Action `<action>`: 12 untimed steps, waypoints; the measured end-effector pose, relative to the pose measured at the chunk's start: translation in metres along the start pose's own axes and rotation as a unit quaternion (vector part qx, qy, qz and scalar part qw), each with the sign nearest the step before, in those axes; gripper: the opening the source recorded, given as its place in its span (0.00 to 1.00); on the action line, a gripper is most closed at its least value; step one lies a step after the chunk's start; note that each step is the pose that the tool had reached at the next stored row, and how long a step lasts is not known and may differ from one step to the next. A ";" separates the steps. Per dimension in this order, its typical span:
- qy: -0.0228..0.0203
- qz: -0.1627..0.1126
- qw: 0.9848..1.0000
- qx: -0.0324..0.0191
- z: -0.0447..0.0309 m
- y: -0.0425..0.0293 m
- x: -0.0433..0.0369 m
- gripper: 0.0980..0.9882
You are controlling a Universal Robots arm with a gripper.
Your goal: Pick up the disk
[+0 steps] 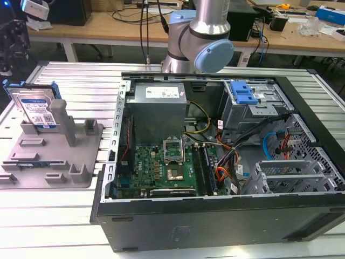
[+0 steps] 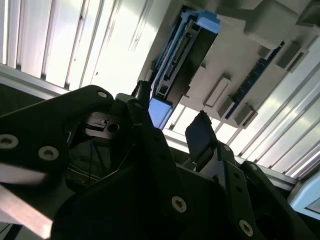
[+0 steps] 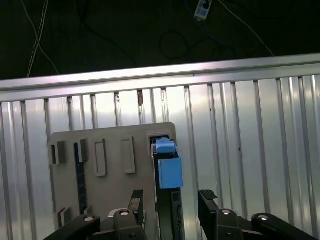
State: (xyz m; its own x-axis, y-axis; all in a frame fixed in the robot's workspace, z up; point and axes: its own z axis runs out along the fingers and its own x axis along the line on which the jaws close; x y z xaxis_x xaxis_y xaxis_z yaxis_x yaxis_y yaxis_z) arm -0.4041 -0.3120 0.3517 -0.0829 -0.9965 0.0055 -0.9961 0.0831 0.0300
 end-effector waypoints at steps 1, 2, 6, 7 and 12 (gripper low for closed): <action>0.001 -0.001 1.000 0.000 0.0001 0.0009 0.0001 0.52; 0.001 -0.002 1.000 0.000 0.0001 0.0016 0.0002 0.52; 0.001 -0.002 1.000 0.002 0.0015 0.0018 0.0002 0.52; 0.001 -0.002 1.000 0.003 0.0021 0.0018 0.0002 0.52; 0.000 -0.002 1.000 0.008 0.0068 0.0037 0.0002 0.52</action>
State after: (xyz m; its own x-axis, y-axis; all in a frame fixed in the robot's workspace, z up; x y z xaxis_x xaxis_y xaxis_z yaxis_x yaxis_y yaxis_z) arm -0.4080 -0.3120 0.3449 -0.0796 -0.9968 0.0063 -0.9967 0.0797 0.0134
